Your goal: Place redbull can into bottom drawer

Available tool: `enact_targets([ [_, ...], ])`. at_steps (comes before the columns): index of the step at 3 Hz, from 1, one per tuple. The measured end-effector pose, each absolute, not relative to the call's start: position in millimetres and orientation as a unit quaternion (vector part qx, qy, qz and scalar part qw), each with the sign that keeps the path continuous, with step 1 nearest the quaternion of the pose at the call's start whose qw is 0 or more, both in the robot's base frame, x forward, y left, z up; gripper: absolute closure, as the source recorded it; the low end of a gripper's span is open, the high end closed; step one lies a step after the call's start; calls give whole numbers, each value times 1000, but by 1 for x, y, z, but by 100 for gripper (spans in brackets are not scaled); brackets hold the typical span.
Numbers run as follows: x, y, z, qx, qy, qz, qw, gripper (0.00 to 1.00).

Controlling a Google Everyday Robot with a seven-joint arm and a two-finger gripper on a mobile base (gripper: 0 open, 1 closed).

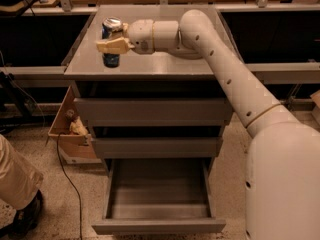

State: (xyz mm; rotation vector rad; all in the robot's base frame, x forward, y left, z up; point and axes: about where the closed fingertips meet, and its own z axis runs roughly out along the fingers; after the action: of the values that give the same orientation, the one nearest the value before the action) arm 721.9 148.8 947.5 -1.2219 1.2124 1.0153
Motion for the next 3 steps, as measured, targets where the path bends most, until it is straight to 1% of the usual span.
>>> enact_targets([
  [1, 677, 146, 954, -518, 484, 457, 537, 100],
  [3, 675, 153, 953, -528, 480, 462, 526, 100],
])
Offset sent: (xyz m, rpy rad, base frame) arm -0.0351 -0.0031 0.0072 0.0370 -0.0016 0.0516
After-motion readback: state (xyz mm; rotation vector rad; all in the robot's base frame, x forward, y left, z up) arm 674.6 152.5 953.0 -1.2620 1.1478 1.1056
